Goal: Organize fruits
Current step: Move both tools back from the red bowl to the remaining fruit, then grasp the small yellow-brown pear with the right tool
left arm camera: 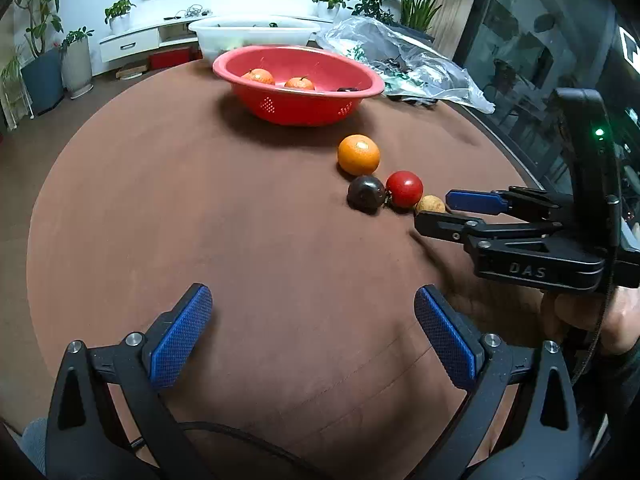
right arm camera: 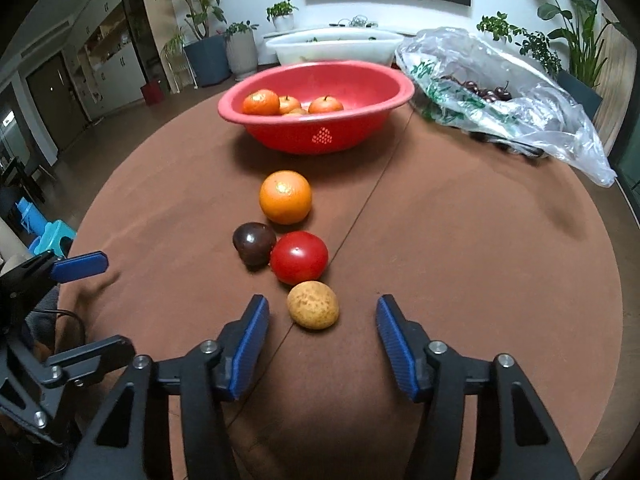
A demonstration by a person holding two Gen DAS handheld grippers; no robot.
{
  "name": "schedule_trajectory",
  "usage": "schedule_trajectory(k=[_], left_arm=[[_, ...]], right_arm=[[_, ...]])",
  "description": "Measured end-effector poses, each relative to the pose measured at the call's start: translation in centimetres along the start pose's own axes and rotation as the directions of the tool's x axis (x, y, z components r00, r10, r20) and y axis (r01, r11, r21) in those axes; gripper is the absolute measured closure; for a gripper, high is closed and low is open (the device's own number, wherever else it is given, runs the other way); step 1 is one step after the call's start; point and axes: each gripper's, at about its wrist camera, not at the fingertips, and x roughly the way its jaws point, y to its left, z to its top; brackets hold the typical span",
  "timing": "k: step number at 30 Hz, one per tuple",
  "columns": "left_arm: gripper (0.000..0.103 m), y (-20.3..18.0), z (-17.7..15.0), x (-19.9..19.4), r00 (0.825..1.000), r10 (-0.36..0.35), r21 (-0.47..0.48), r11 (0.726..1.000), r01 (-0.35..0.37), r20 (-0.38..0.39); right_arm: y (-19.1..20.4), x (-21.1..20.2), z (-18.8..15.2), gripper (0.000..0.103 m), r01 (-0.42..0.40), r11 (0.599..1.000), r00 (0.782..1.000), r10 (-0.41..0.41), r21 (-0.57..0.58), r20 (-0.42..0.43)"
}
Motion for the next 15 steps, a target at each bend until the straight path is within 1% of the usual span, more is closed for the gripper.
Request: schedule_trajectory(k=[7,11,13,15], left_arm=[[0.0,0.36,0.07,0.28,1.0,0.011,-0.01,1.0,-0.011,-0.008],[0.0,0.25,0.12,0.3,1.0,0.016,-0.004,1.0,-0.017,-0.01],[0.0,0.24,0.15,0.37,1.0,0.018,-0.004,1.0,-0.018,-0.015],[0.0,0.15,0.25,0.5,1.0,0.023,-0.001,1.0,-0.023,-0.019]], right_arm=[[0.32,0.45,-0.14,0.052,0.02,0.999,1.0,-0.02,-0.029,-0.004],[0.52,0.43,-0.02,0.06,0.024,0.999,1.0,-0.024,-0.042,-0.004],[0.73,0.44,-0.01,0.062,0.029,0.998,1.0,-0.029,-0.057,-0.003],[0.89,0.45,-0.03,0.067,0.022,0.997,1.0,-0.022,-0.067,-0.003]])
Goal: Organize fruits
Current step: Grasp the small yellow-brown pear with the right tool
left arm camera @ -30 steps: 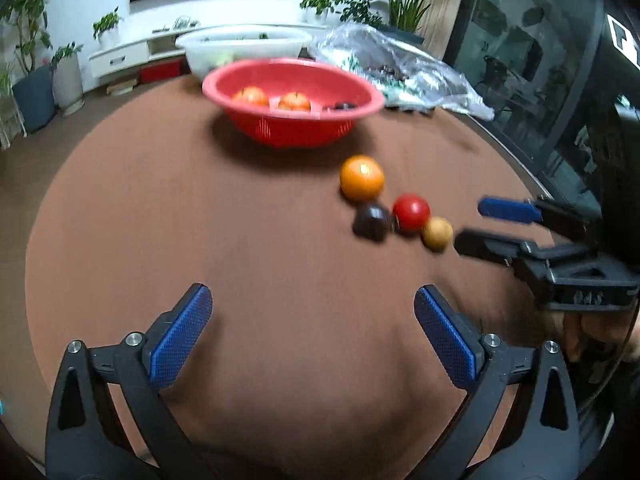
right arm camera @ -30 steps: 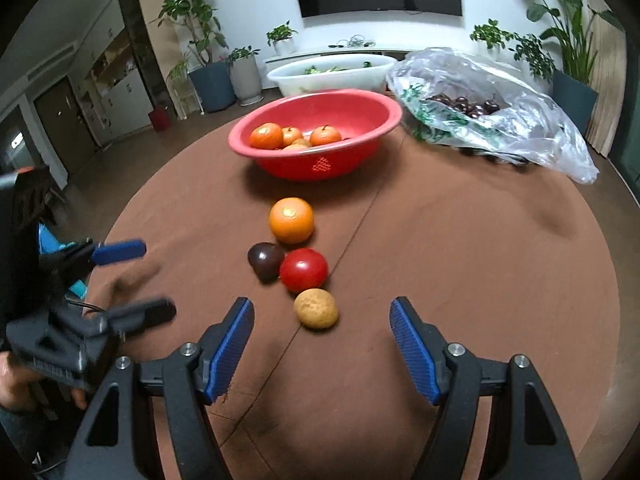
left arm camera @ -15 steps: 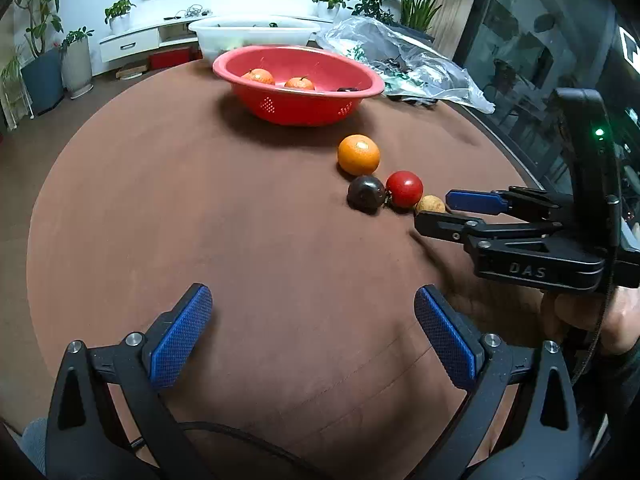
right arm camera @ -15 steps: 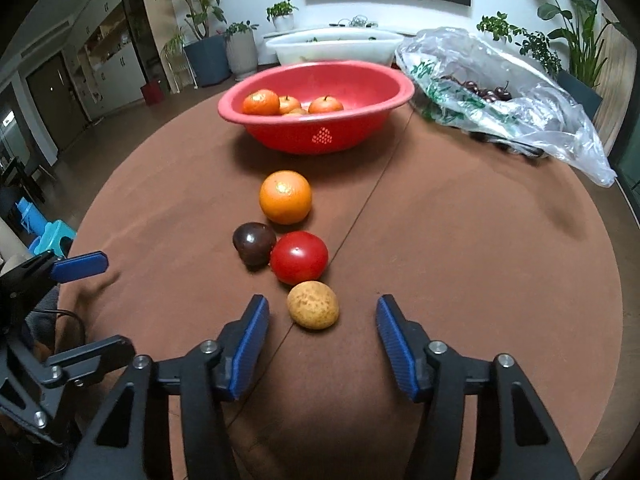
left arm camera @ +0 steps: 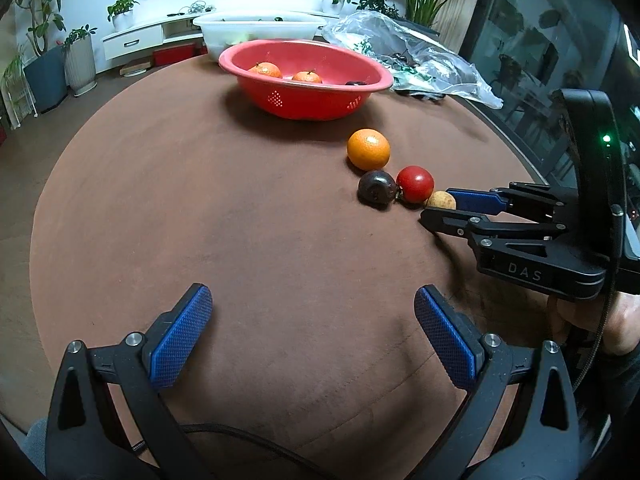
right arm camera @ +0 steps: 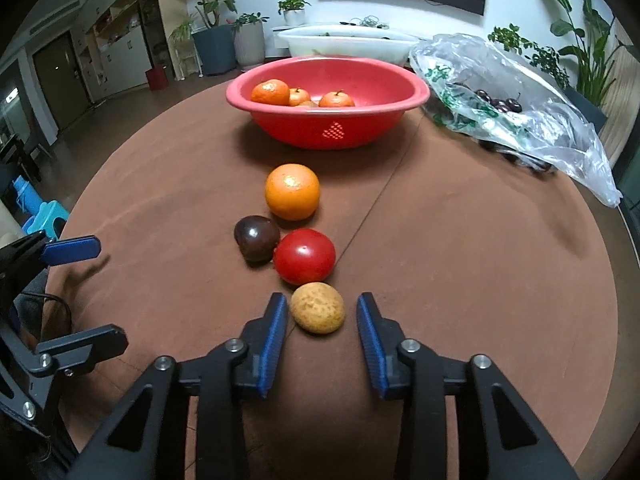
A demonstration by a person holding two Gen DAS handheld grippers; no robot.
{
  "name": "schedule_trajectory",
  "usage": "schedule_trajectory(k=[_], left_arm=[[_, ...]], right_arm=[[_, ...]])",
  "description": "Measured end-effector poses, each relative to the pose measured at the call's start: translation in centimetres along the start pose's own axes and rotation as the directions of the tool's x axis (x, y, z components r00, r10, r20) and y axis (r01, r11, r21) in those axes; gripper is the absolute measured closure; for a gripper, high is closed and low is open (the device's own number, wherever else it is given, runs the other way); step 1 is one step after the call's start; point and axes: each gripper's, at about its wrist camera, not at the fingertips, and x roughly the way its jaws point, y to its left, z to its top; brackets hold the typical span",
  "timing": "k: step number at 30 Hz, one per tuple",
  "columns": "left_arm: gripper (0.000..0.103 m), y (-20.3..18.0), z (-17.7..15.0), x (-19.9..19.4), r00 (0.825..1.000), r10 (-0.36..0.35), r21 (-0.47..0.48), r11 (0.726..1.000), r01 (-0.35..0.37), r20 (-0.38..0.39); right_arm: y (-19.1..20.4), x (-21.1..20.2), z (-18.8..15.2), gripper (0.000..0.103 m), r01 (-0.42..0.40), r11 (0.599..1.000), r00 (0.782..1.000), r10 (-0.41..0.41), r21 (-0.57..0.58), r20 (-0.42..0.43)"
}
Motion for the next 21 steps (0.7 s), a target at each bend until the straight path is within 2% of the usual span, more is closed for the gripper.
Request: schedule_trajectory(k=[4,11,14,17,21], left_arm=[[0.001,-0.1,0.7,0.2,1.0,0.011,0.015,1.0,-0.011,0.0],[0.001,-0.4,3.2,1.8,0.999,0.038,0.034,0.999,-0.038,-0.009],[0.001,-1.1,4.7,2.8,0.999,0.029,0.081,0.996,-0.028,-0.014],[0.001,-1.8,6.0,4.0,0.999,-0.007,0.136,0.991,0.011,-0.035],[0.017,-2.3,7.4,5.6,0.995,-0.051,0.216,0.974,0.068,-0.08]], right_arm=[[0.2,-0.2,-0.1,0.073,-0.006,1.0,1.0,0.006,-0.006,-0.001],[-0.7,-0.9,-0.7,0.073,-0.038,0.998,0.999,0.038,0.054,0.017],[-1.8,-1.4,-0.9,0.073,-0.049,0.994,0.998,0.046,0.099,0.035],[-2.9,-1.7,-1.1,0.073,-0.055,0.988,0.998,0.049,0.142,0.051],[-3.9,-1.9,-1.3,0.073,-0.07,0.981,0.996,0.059,0.179,0.063]])
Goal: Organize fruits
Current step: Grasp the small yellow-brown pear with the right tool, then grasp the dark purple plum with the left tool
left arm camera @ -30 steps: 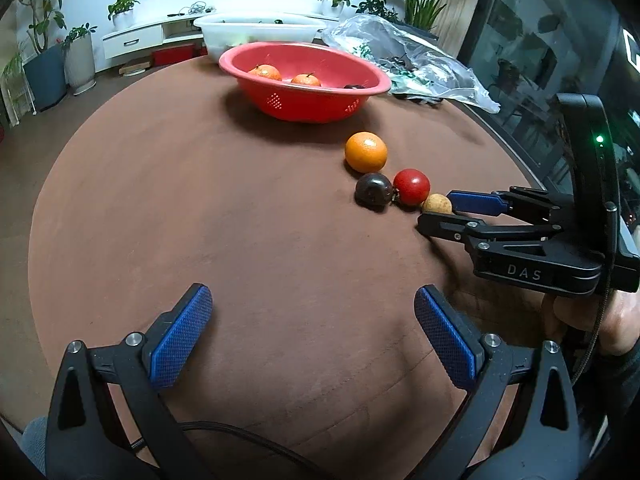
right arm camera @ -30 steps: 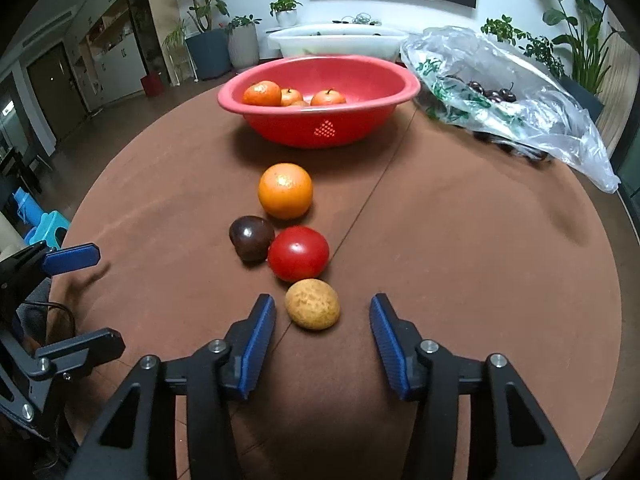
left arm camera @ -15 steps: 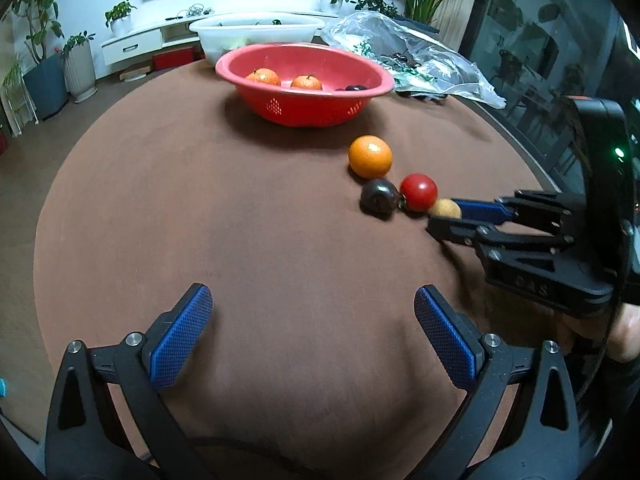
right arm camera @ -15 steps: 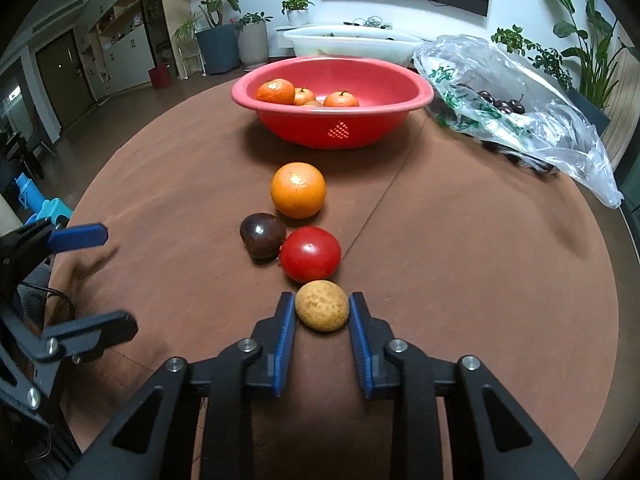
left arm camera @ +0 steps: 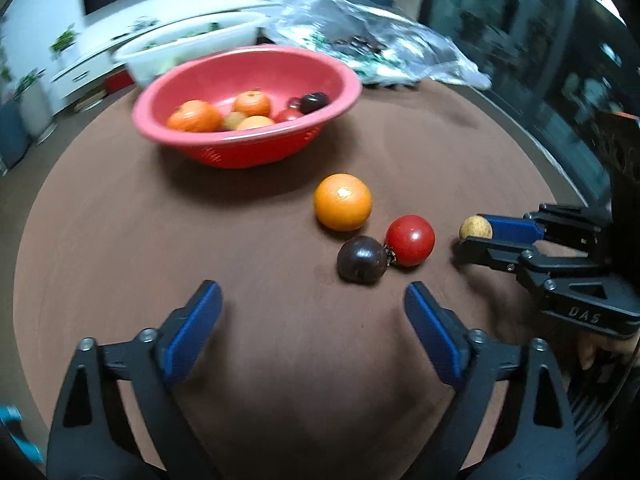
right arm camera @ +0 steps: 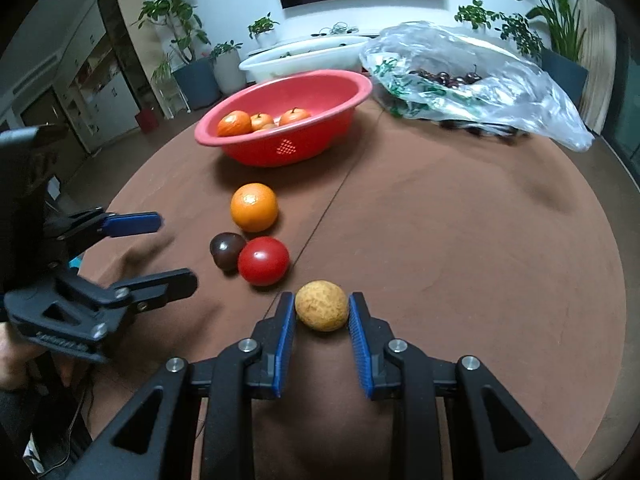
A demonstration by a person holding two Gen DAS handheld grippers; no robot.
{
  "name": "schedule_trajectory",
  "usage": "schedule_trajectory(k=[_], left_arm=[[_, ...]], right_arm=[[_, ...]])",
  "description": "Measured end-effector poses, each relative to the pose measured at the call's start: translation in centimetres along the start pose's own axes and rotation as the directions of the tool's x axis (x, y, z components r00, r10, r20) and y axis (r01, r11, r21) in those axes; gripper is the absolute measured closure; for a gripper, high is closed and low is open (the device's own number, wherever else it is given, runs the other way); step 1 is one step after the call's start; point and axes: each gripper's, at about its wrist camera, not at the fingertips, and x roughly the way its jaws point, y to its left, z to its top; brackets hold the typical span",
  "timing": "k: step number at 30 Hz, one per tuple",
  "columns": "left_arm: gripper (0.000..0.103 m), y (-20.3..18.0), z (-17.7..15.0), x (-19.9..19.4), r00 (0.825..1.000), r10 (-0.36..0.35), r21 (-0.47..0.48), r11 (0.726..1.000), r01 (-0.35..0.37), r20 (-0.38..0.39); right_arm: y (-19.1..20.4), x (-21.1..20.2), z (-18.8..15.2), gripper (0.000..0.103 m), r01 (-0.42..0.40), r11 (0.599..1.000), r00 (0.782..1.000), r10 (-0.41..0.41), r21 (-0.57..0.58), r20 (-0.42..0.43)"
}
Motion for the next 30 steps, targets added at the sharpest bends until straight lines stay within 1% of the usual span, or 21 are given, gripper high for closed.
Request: schedule_trajectory(k=[1,2,4,6,8,9,11,12,16,17,20,21,23,24,25,27,30], left_arm=[[0.019,0.0,0.4,0.3,1.0,-0.017,0.026,1.0,0.018,-0.01],[0.023,-0.2,0.7,0.7,0.999,-0.027,0.049,0.998,0.028,-0.019],[0.029,-0.6,1.2,1.4,0.998,-0.036,0.11,0.993,0.041,-0.044],[0.038,-1.2,1.2,1.9,0.997,-0.049,0.141,0.988,0.057,-0.058],[0.043,-1.9,1.3,2.6,0.995,-0.055,0.183,0.981,0.069,-0.08],[0.043,-2.2,1.3,2.8,0.996,-0.051,0.204,0.977,0.066,-0.077],[0.043,-2.3,1.6,3.1,0.995,-0.067,0.207,0.975,0.082,-0.077],[0.048,-2.1,1.8,3.2,0.994,-0.077,0.196,0.976,0.09,-0.075],[0.06,-2.0,2.2,3.4,0.994,-0.082,0.203,0.975,0.095,-0.072],[0.062,-2.1,2.3,3.5,0.994,-0.081,0.211,0.973,0.095,-0.073],[0.062,-2.3,2.3,3.5,0.994,-0.078,0.224,0.97,0.093,-0.076],[0.067,-2.3,2.2,3.4,0.994,-0.078,0.23,0.969,0.094,-0.075],[0.07,-2.6,2.3,3.5,0.994,-0.081,0.241,0.966,0.097,-0.076],[0.074,-2.7,2.1,3.4,0.994,-0.078,0.248,0.964,0.095,-0.075],[0.076,-3.0,2.1,3.4,0.994,-0.082,0.256,0.961,0.099,-0.077],[0.076,-3.2,2.1,3.4,0.994,-0.076,0.269,0.959,0.094,-0.078],[0.076,-3.0,2.0,3.3,0.993,-0.086,0.264,0.959,0.104,-0.078]], right_arm=[[-0.1,0.0,-0.1,0.073,-0.002,1.0,1.0,0.002,0.001,0.001],[-0.1,0.0,-0.1,0.073,-0.004,1.0,1.0,0.004,0.002,0.001],[-0.1,0.0,-0.1,0.073,-0.009,1.0,1.0,0.009,0.004,0.002],[-0.2,0.0,-0.1,0.073,-0.01,1.0,1.0,0.01,0.006,0.005],[-0.3,0.0,0.0,0.073,-0.013,1.0,1.0,0.012,0.013,0.005],[-0.4,0.0,0.0,0.073,-0.013,1.0,1.0,0.013,0.017,0.006],[-0.5,0.1,0.0,0.073,-0.015,1.0,1.0,0.015,0.022,0.006],[-0.5,0.1,0.0,0.073,-0.015,1.0,1.0,0.015,0.023,0.006],[-0.5,0.1,-0.1,0.073,-0.017,1.0,1.0,0.016,0.023,0.006],[-0.5,0.1,-0.1,0.073,-0.016,1.0,1.0,0.016,0.023,0.006],[-0.5,0.1,-0.1,0.073,-0.017,1.0,1.0,0.017,0.023,0.006],[-0.5,0.0,-0.1,0.073,-0.017,1.0,1.0,0.017,0.023,0.005],[-0.5,0.0,0.0,0.073,-0.017,1.0,1.0,0.017,0.023,0.005],[-0.4,0.0,0.0,0.073,-0.018,1.0,1.0,0.018,0.023,0.004],[-0.5,0.0,-0.1,0.073,-0.018,1.0,1.0,0.018,0.023,0.004],[-0.4,0.1,-0.1,0.073,-0.018,1.0,1.0,0.018,0.023,0.002],[-0.4,0.1,-0.2,0.073,-0.019,0.999,1.0,0.019,0.026,0.0]])
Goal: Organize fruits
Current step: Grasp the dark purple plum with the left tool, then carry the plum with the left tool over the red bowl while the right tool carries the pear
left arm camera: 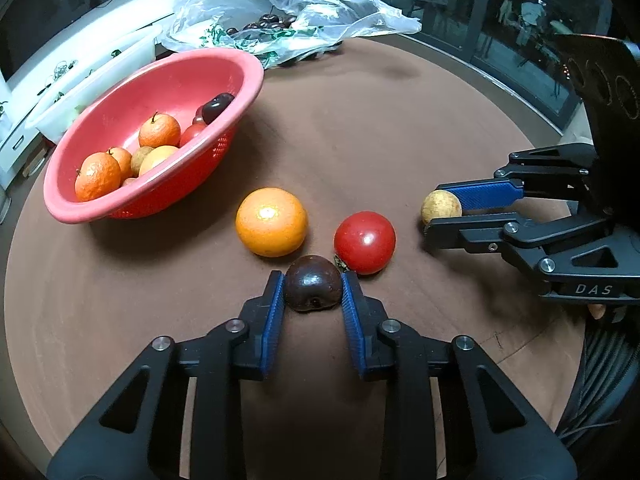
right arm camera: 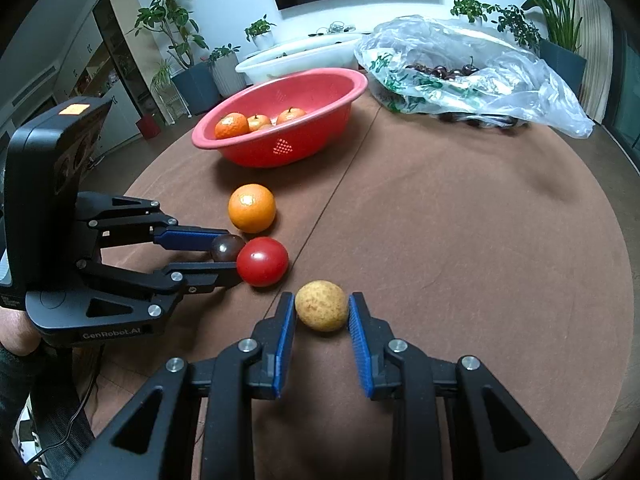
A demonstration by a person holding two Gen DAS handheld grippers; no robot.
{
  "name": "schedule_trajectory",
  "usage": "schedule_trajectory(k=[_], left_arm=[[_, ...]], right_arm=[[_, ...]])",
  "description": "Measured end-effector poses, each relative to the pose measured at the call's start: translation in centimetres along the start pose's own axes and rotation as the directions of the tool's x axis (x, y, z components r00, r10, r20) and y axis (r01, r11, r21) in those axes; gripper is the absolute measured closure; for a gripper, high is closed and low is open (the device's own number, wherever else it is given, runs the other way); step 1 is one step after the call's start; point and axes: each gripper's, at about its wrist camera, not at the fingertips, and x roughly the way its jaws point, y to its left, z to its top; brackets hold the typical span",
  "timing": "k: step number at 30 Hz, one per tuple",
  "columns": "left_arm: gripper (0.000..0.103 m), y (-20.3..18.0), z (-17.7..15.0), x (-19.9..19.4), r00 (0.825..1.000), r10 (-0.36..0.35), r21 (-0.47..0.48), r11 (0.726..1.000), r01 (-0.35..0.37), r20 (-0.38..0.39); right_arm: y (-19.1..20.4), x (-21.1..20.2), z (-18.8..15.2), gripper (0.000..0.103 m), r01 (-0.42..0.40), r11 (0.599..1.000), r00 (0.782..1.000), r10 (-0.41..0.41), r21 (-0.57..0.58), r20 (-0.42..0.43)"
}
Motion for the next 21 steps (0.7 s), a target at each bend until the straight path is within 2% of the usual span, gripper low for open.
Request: schedule_trajectory(k=[11,21], left_arm=[[0.077,1.1,-0.8,-1.0,0.999,-0.013,-0.078,0.997,0.016,0.038],[0.077,2.7,-2.4,-4.2,0.994,-0.009,-0.182,0.983,0.03,0.113]], right_arm=[[-0.1,0.0,0.0,0.073,-0.001,1.0,1.0,0.001,0.001,0.003],[0.2,-0.1,0.2,0.073,-0.014,1.0,1.0,0.014,0.003,0.01]])
